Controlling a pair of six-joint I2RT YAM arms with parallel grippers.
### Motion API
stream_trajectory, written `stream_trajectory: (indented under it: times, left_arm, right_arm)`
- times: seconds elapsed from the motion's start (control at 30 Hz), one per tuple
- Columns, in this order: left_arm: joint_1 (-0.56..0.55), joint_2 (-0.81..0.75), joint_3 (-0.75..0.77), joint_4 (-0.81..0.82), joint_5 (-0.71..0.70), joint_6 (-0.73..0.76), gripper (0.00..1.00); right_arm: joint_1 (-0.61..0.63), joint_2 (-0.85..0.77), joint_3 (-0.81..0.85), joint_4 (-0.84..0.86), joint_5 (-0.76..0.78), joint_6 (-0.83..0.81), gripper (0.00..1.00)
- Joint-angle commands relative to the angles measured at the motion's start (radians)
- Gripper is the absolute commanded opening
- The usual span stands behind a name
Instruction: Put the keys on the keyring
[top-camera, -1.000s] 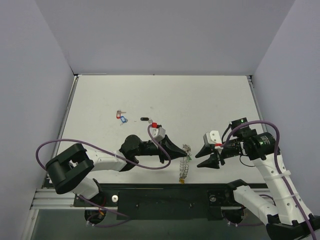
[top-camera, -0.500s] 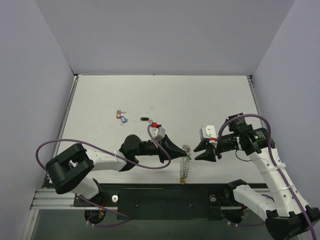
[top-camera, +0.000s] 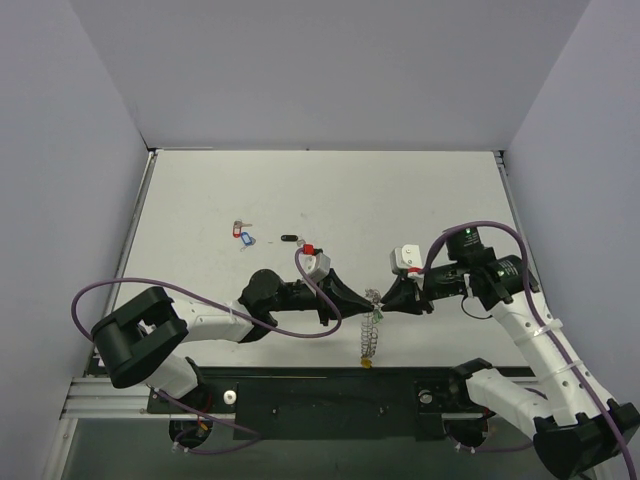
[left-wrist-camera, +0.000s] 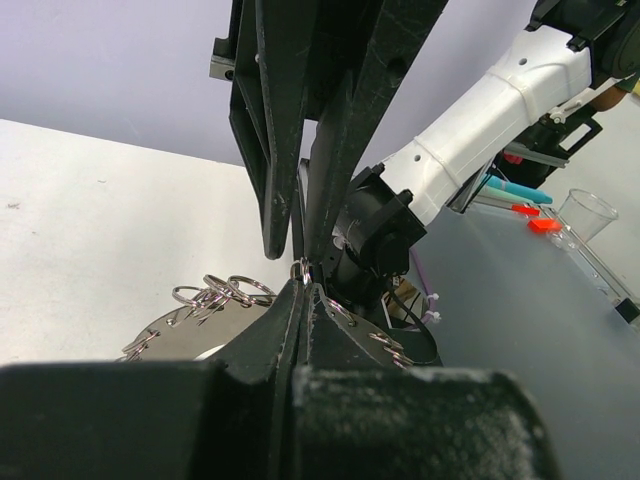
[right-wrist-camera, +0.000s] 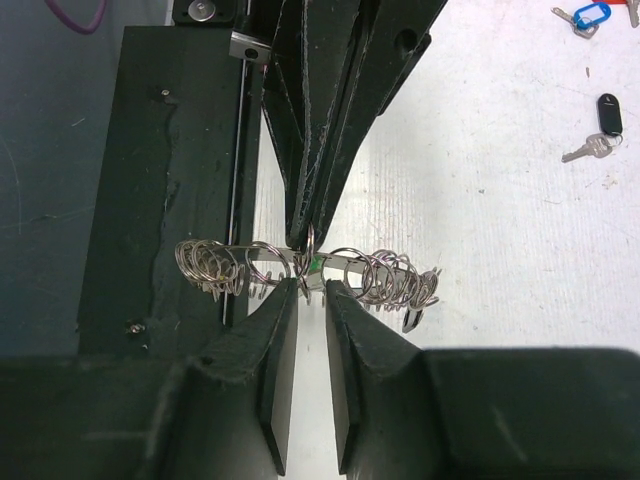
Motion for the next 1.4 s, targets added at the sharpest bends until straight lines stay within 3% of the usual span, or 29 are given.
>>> stream_trajectory:
  times: [0.0,0.47,0.93,1.23,1.37]
  left_arm:
    - [0.004,-0.024,0.039,0.397,-0.031,-0.010,0.00]
    - [0.004,-0.038,0.036,0.398,-0.064,-0.010,0.00]
    - [0.004,-0.061,0.025,0.398,-0.100,0.006,0.00]
    - [0.004,-0.044,0.036,0.395,-0.101,-0.003,0.00]
    - [0.004,-0.042,0.025,0.397,-0.092,0.000,0.00]
  right_arm:
    - [0.018,-0.006,-0.015,0.032,-0.016,0.034,0.13]
    - [0.030,-0.020,-0.035,0.032,-0.002,0.031,0.00]
    - [0.056,-0.034,-0.060,0.024,0.036,0.057,0.00]
    - [0.064,-0.043,-0.081,0.118,0.039,0.170,0.00]
    - [0.041,-0.052,-0.058,0.126,0.031,0.203,0.16]
